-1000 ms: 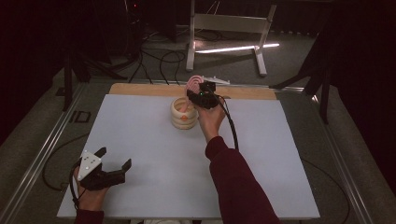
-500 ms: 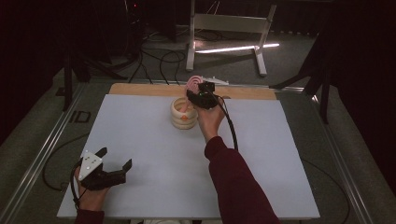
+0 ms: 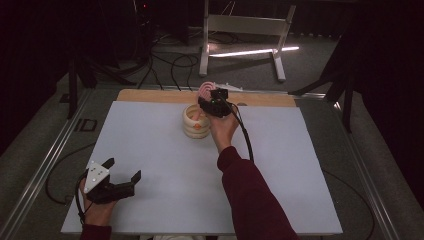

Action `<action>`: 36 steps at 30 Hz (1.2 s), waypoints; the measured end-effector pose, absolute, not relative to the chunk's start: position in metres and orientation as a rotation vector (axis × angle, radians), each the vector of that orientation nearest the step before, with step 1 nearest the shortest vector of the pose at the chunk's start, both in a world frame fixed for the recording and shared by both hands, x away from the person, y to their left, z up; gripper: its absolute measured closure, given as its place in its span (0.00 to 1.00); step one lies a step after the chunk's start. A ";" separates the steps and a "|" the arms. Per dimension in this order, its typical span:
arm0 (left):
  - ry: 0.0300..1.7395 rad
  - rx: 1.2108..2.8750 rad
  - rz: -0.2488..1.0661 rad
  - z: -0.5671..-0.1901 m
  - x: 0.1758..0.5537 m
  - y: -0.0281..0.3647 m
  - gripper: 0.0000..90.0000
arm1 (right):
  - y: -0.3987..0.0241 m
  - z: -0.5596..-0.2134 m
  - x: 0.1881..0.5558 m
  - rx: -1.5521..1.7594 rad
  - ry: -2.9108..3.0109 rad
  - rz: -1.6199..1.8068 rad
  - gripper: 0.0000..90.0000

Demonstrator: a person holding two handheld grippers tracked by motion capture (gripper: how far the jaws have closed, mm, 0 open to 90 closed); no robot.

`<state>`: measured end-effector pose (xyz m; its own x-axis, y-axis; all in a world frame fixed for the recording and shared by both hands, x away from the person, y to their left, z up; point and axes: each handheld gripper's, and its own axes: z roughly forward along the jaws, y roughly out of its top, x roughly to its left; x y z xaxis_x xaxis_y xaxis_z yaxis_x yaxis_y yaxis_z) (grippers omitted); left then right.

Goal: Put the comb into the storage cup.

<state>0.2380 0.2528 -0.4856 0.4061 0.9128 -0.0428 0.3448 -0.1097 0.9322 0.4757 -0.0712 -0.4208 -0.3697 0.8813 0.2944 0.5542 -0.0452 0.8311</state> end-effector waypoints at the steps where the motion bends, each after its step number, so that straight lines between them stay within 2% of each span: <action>1: 1.119 1.667 0.714 -0.486 0.238 0.253 0.00 | -0.071 -0.421 0.476 1.522 1.905 1.380 0.71; 36: 1.115 1.675 0.715 -0.485 0.238 0.251 0.00 | -0.074 -0.427 0.477 1.558 1.888 1.394 0.70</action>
